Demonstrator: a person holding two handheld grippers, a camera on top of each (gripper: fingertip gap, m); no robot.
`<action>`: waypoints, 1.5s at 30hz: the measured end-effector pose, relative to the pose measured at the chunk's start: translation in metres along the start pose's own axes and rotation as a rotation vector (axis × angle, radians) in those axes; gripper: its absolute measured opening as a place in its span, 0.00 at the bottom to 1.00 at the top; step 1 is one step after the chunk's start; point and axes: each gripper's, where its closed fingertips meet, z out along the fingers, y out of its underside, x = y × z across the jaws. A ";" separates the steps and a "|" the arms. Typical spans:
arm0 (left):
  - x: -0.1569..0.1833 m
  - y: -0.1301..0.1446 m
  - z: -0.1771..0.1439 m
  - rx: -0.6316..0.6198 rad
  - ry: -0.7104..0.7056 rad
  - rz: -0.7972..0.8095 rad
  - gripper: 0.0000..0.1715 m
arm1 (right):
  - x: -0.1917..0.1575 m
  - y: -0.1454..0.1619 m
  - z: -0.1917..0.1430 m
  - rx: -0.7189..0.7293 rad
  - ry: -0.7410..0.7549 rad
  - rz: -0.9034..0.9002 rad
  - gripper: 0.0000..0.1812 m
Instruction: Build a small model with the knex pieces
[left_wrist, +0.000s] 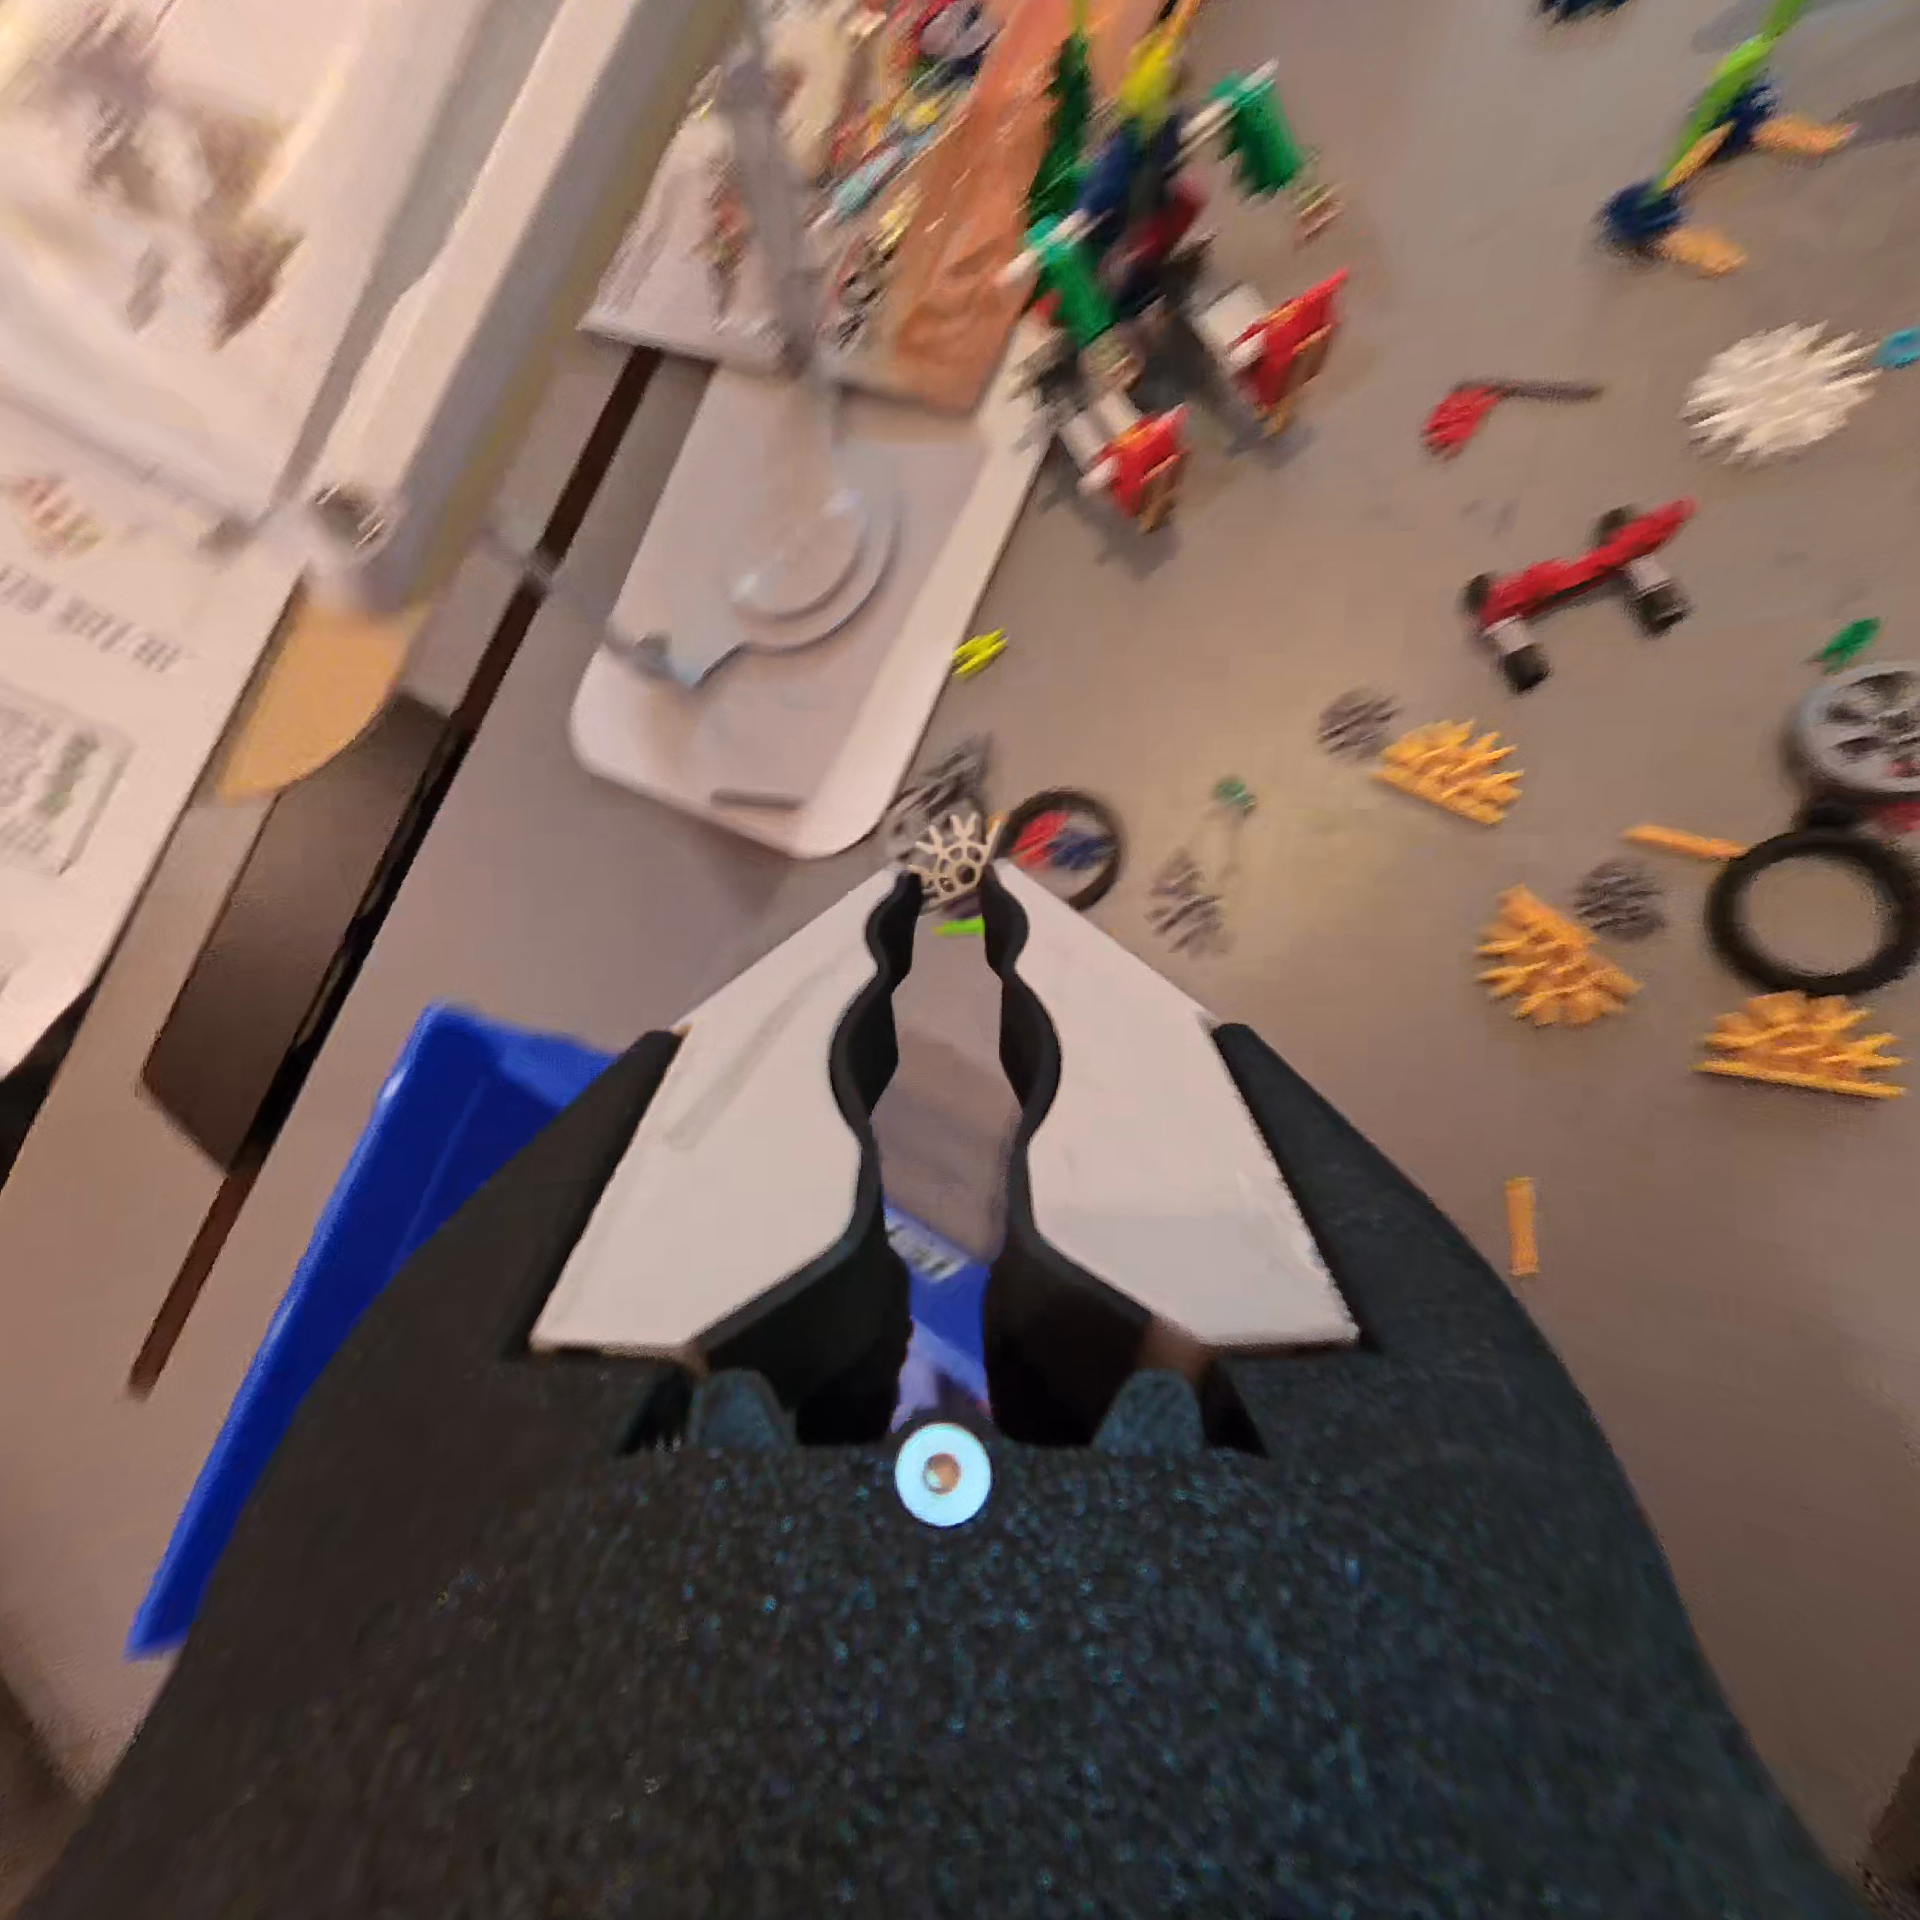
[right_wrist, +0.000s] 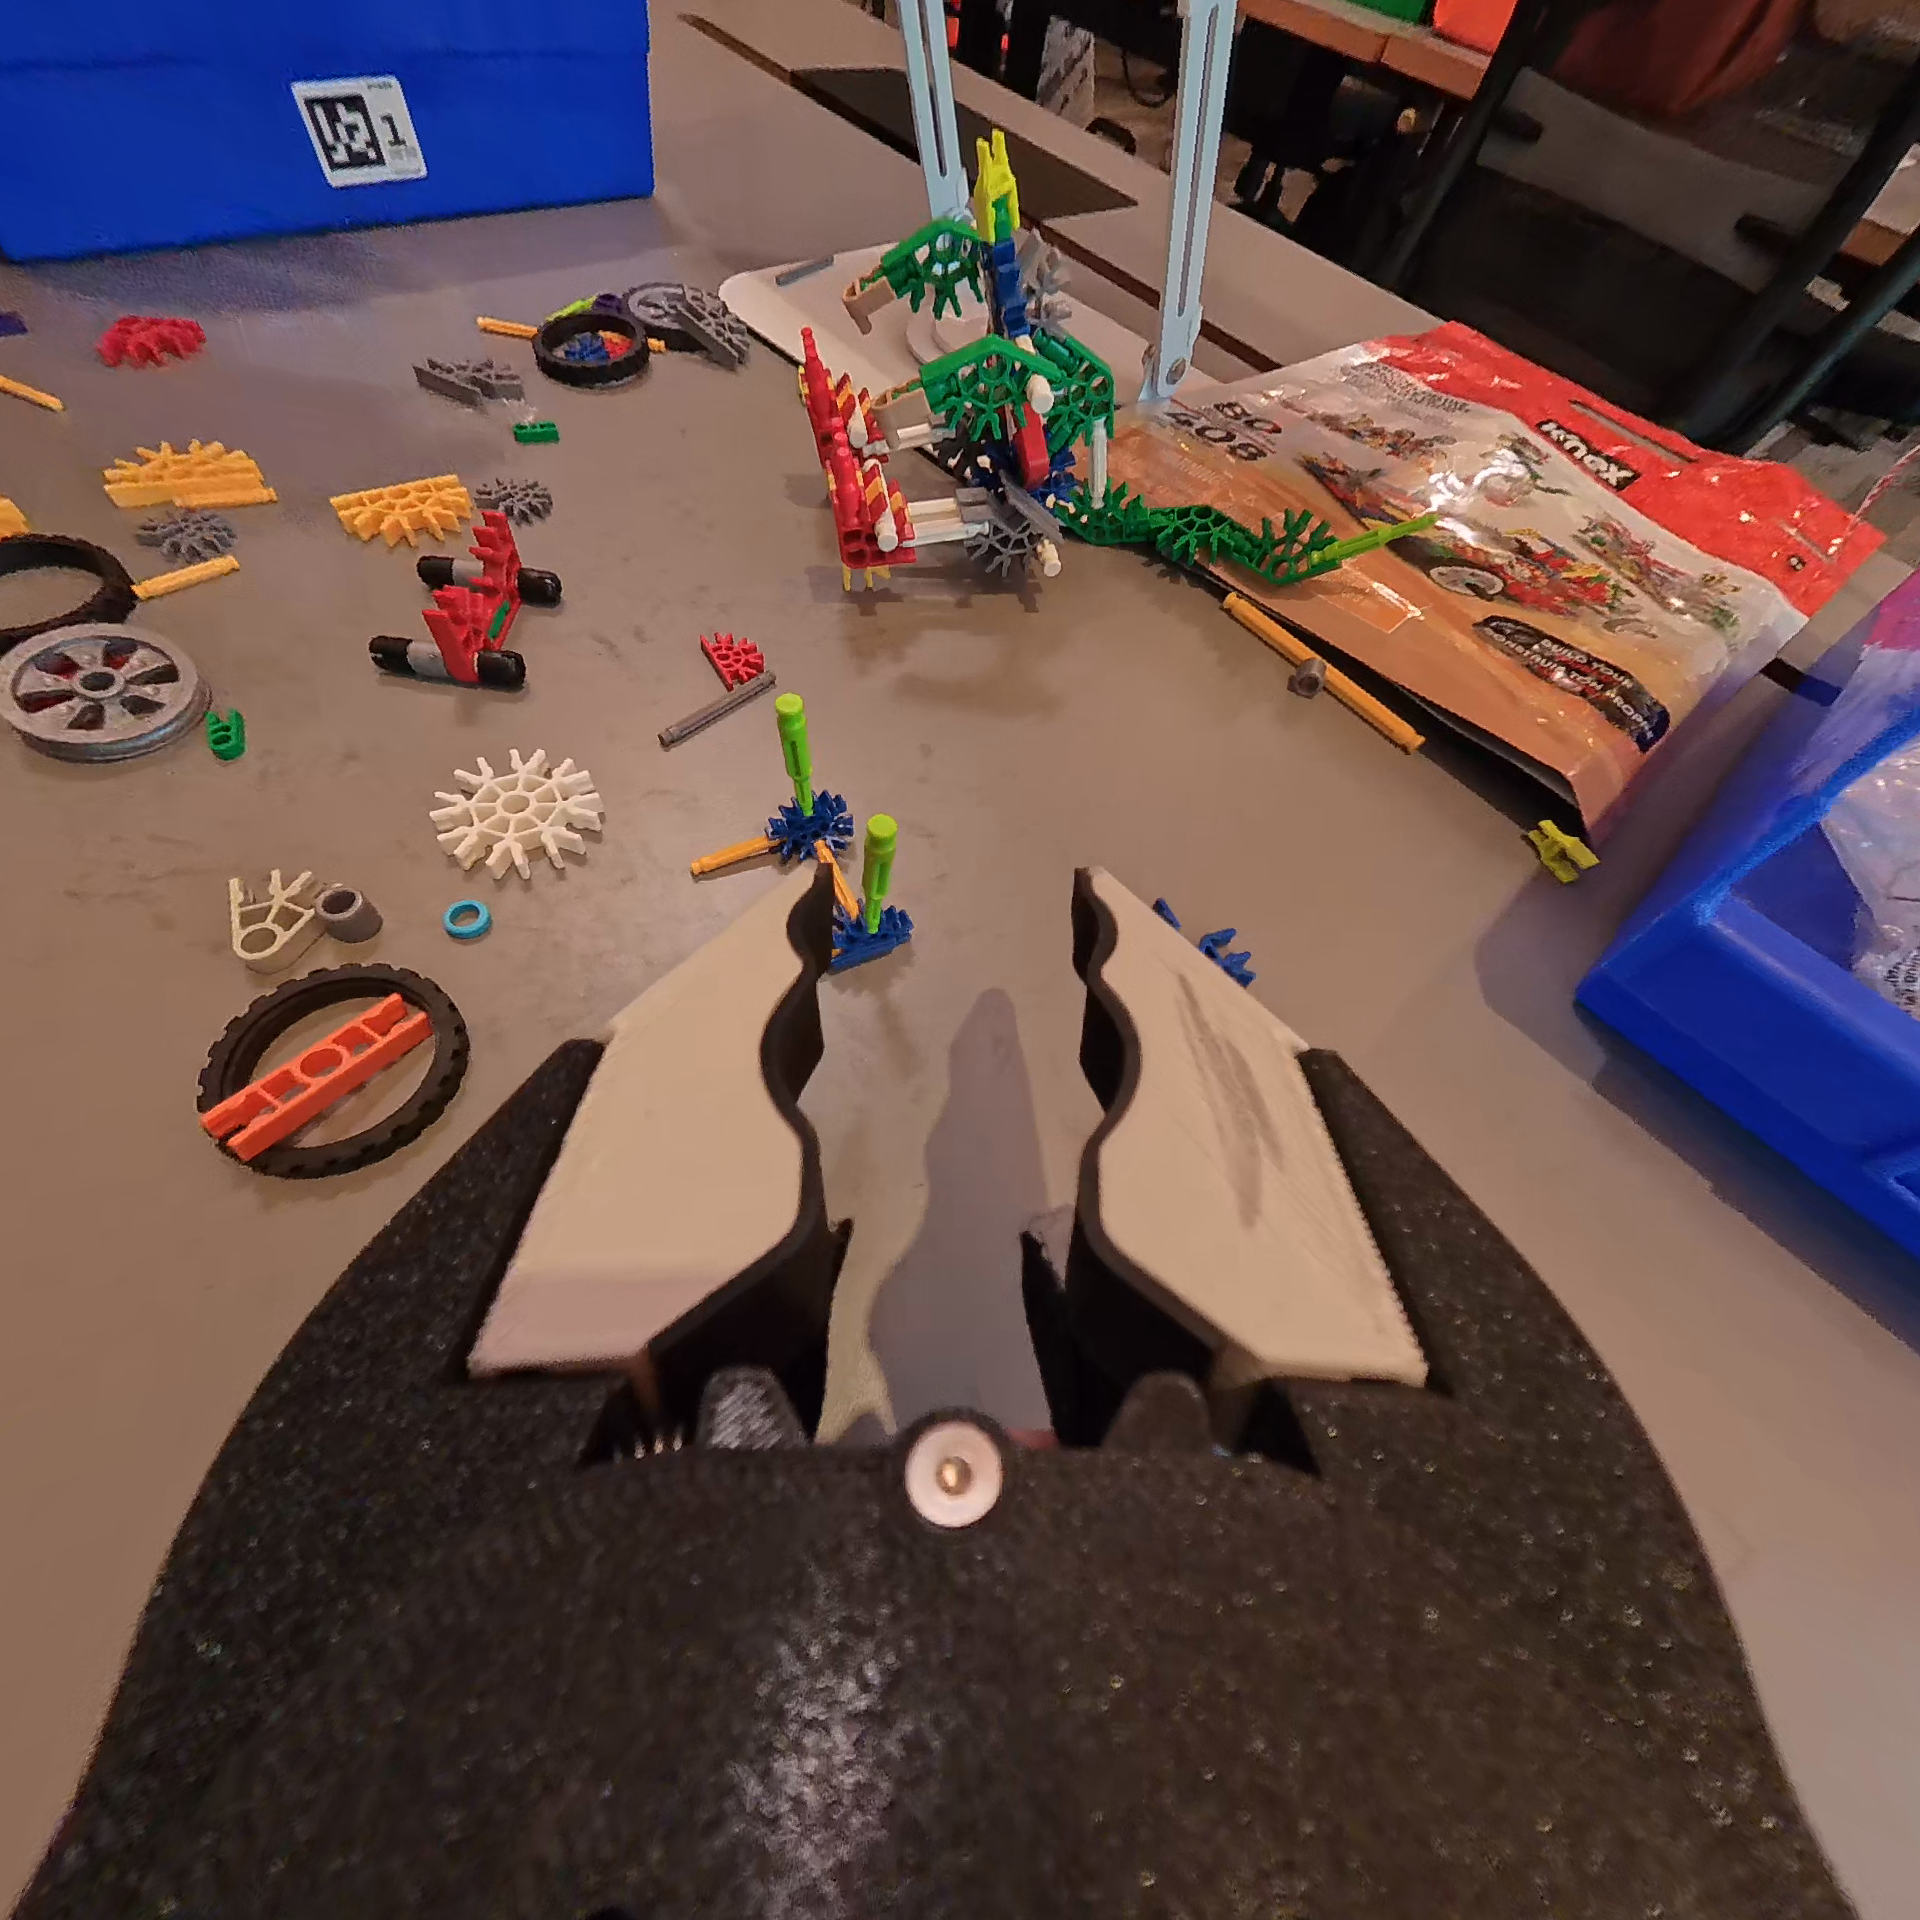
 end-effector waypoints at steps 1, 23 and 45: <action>0.017 -0.009 0.004 0.007 0.033 0.022 0.06 | 0.000 -0.001 -0.001 0.011 0.002 0.000 0.25; 0.243 -0.115 0.146 0.041 0.427 0.245 0.06 | -0.001 0.000 -0.012 0.032 0.012 0.000 0.25; 0.265 -0.106 0.154 0.006 0.514 0.077 0.21 | -0.049 0.019 -0.015 -0.100 -0.085 -0.136 0.15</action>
